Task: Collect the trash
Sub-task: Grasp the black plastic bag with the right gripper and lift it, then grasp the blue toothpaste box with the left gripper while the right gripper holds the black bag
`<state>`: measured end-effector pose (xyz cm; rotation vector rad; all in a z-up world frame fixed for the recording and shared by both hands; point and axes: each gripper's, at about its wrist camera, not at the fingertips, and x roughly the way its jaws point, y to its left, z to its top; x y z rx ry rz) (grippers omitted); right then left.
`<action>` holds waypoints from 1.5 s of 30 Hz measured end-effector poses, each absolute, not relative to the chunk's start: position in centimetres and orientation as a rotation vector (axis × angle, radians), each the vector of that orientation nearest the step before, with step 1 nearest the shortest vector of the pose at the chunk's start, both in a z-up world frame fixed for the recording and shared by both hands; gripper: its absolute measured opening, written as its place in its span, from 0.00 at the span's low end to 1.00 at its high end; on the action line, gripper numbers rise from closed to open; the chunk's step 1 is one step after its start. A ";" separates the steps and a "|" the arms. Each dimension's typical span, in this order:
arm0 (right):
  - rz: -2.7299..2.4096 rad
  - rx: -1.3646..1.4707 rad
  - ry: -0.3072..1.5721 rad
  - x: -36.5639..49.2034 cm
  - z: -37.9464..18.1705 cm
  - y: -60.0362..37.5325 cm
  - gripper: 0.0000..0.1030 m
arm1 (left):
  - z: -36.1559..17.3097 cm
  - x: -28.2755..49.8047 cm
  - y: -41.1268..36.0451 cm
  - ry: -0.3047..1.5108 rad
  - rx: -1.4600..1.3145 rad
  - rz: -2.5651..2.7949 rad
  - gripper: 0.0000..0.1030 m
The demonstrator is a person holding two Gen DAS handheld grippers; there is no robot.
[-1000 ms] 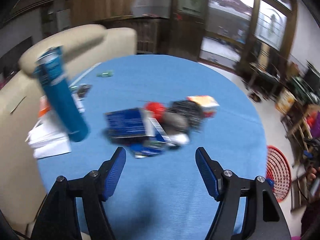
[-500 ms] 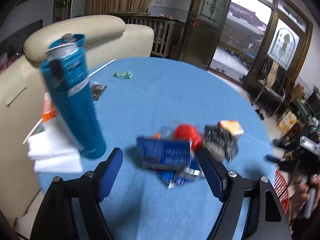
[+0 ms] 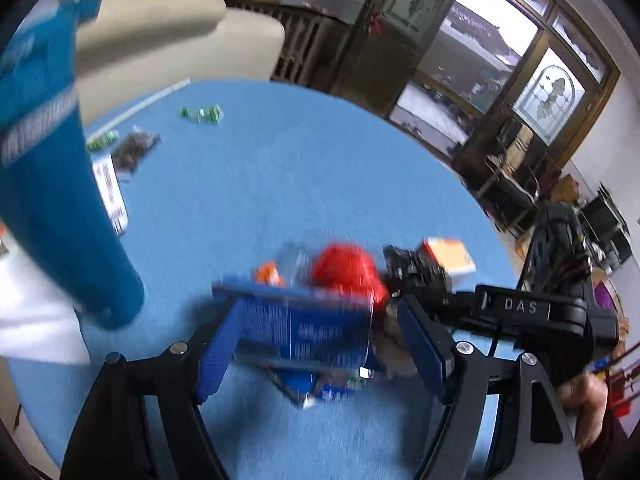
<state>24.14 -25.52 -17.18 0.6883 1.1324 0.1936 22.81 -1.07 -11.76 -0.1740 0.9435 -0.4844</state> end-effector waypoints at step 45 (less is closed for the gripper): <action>0.164 0.639 1.031 9.6 -16.7 -32.5 0.38 | -13.0 17.0 1.6 0.996 -0.104 -0.395 0.80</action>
